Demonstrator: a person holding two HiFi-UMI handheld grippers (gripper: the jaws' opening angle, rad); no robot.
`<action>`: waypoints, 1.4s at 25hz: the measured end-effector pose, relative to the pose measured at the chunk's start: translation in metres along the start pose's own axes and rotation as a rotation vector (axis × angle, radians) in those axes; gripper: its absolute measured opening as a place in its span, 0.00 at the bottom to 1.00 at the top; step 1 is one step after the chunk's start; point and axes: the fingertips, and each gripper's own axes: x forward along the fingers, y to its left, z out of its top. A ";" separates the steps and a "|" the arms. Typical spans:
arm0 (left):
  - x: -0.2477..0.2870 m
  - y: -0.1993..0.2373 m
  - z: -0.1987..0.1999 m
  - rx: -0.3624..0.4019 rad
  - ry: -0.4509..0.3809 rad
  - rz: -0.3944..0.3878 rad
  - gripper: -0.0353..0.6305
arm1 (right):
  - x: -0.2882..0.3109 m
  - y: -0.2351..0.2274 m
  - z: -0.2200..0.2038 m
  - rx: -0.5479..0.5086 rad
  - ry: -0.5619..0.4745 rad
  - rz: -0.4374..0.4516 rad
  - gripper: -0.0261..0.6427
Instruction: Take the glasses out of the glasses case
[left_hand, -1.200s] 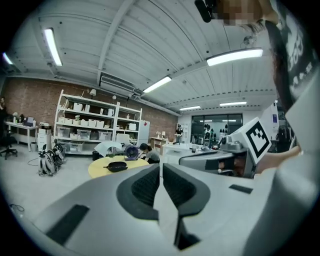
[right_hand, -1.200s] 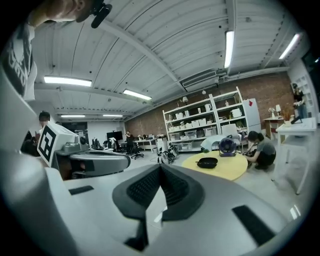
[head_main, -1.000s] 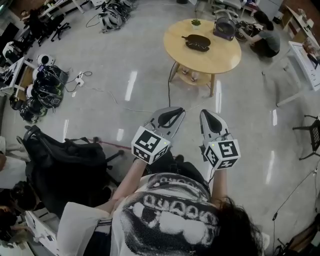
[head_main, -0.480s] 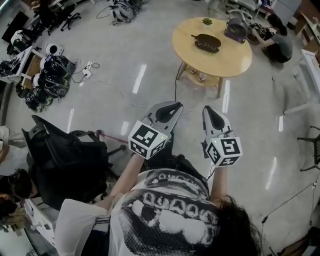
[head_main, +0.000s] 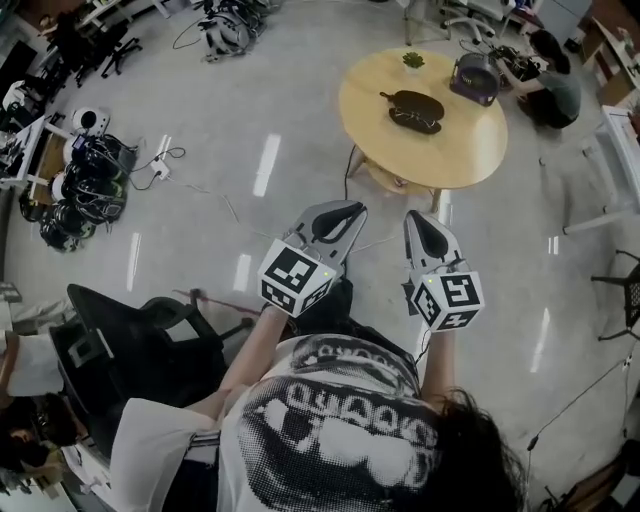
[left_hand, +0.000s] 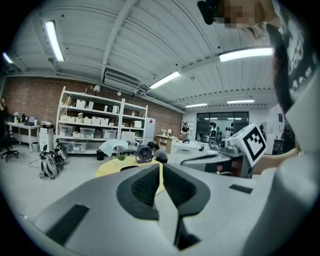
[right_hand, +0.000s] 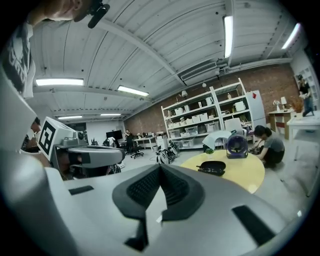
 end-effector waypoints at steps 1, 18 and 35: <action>0.006 0.012 0.004 0.013 0.004 -0.011 0.09 | 0.014 -0.003 0.007 0.001 0.000 -0.004 0.03; 0.092 0.177 0.023 0.010 0.003 -0.133 0.09 | 0.174 -0.040 0.042 0.006 0.061 -0.133 0.03; 0.113 0.174 0.008 -0.048 0.042 -0.212 0.09 | 0.174 -0.062 0.023 0.039 0.145 -0.209 0.03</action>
